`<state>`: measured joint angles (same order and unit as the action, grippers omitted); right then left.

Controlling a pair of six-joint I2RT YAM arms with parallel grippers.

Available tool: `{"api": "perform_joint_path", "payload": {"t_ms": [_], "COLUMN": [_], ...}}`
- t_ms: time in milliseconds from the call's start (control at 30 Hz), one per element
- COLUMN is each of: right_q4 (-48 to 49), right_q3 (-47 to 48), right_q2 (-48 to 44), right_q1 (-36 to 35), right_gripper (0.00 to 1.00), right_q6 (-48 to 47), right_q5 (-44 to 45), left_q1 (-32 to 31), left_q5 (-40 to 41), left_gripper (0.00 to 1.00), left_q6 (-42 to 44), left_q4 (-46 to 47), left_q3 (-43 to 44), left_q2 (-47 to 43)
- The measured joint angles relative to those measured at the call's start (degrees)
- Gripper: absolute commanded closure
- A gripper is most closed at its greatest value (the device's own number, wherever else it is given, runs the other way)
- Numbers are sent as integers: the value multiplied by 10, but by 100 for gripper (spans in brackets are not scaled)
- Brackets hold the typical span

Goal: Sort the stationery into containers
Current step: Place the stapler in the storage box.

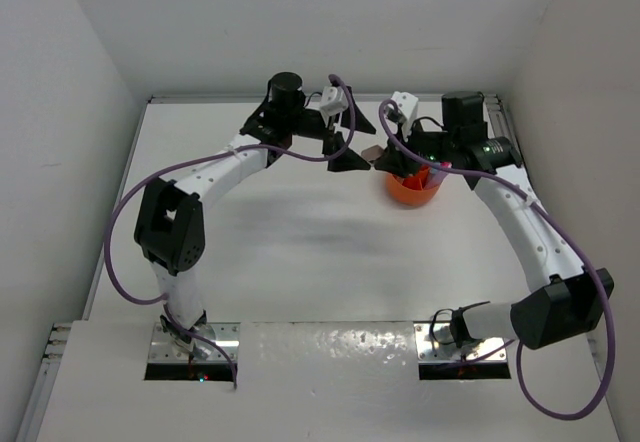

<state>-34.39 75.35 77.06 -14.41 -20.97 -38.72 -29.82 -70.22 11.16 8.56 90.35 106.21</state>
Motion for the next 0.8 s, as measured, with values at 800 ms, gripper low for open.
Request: {"api": "perform_joint_path", "payload": {"t_ms": [800], "right_q4": [25], "right_q3": [171], "right_q2": [224], "right_q1": [115], "right_gripper": [100], "right_q6": [18], "right_q5": [318], "left_q1": [78], "left_q5": [262], "left_gripper": [0], "left_q6": [-85], "left_q4": [31], "left_q3": [-50], "left_q2": [-24]}}
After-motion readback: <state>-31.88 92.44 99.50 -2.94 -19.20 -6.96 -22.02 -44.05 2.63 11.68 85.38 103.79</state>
